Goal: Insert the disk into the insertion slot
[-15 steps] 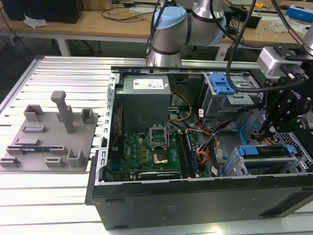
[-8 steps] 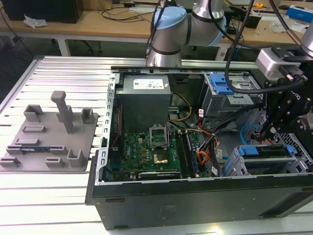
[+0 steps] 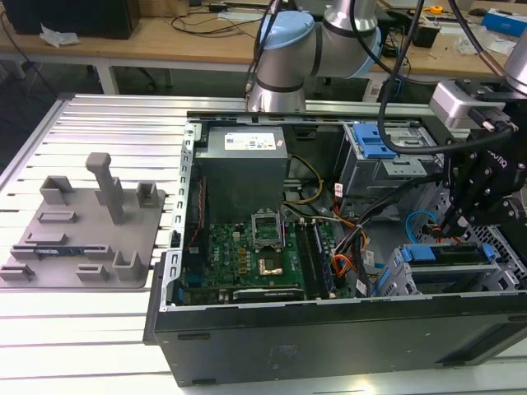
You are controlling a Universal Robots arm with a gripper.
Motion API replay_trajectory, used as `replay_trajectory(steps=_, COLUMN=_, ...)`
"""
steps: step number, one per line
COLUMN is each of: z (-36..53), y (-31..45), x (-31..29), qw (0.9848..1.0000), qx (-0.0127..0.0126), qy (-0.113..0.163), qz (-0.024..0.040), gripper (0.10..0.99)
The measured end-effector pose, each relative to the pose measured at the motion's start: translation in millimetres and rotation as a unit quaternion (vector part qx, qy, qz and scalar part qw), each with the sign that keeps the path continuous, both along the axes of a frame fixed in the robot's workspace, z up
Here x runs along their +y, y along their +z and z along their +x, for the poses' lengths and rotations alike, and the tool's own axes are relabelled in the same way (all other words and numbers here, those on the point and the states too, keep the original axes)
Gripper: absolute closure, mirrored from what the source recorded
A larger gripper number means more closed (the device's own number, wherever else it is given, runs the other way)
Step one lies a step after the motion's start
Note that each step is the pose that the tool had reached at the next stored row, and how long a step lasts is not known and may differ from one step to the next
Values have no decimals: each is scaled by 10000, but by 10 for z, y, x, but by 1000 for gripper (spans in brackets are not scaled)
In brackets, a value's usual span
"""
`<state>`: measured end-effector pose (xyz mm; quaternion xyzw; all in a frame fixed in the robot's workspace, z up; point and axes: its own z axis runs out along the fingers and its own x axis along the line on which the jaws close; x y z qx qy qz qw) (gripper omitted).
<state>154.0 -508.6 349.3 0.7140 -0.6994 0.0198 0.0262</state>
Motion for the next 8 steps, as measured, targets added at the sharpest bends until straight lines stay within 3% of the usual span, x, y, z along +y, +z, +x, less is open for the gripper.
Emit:
replay_trajectory(steps=4, z=1, y=0, x=-16, qw=10000, qx=0, qy=0, qz=5, gripper=925)
replay_trajectory(steps=8, z=1, y=50, x=-45, qw=10000, qx=0, qy=-3, qz=10, gripper=925)
